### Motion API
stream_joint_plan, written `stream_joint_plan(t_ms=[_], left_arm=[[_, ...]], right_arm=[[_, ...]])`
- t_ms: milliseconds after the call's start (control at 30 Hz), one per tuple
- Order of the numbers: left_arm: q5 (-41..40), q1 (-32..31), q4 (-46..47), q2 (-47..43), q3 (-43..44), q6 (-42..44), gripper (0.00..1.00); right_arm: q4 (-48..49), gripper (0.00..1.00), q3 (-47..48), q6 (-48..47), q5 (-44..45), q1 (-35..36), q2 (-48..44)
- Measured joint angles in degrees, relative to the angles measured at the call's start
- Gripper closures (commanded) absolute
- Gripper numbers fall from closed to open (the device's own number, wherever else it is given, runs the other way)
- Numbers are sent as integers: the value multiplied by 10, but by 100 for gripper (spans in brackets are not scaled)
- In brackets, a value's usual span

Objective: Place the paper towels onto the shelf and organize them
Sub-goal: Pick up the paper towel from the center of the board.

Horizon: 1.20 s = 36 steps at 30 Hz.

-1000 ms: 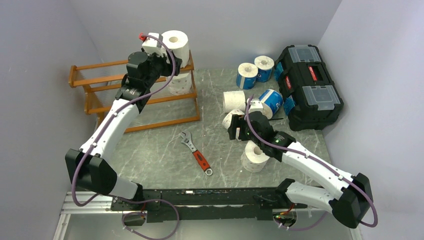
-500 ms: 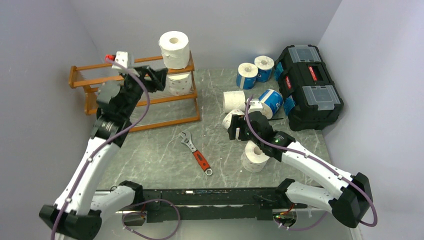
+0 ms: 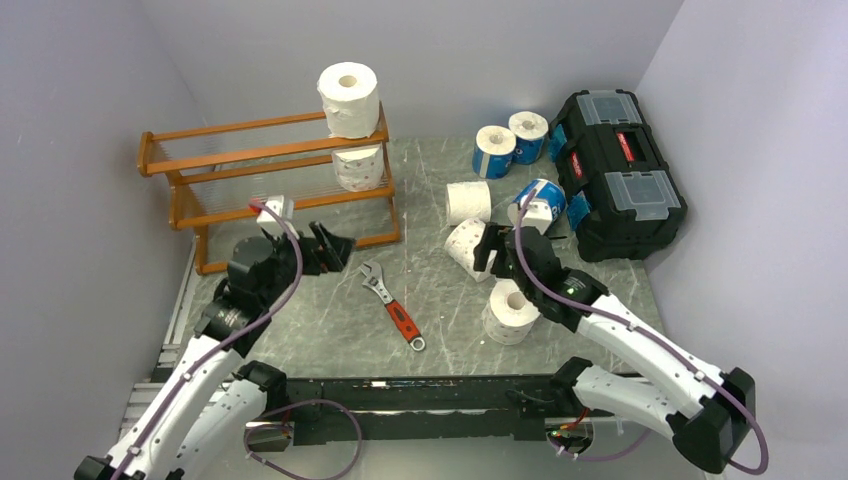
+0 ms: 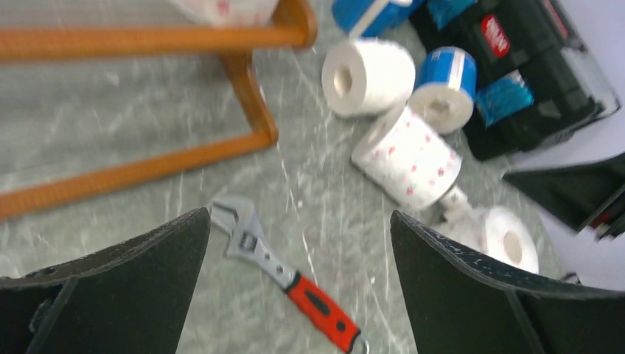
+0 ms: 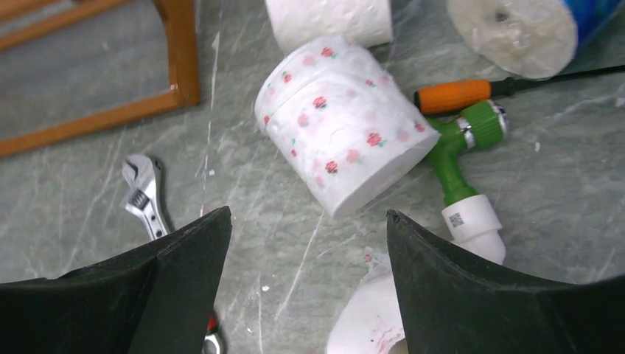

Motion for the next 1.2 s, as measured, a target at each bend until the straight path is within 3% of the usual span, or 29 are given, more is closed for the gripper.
stream_joint_plan(t_ms=[200,400,733,1200], left_arm=[[16,-21,-21,-61,-99,-42,4],[45,-37,-7,-51,-149,-77,4],[56,-47,24,-40,-175,-102,5],[42,-47,32,-56,-211,-120,5]], right_arm=[[-18,21,0,32,15,-26,-27],[-80,22,4,45,16,-27,-25],[-189,29,55,36,-38,-21,-7],[-271,29,78,35,-42,53,62]])
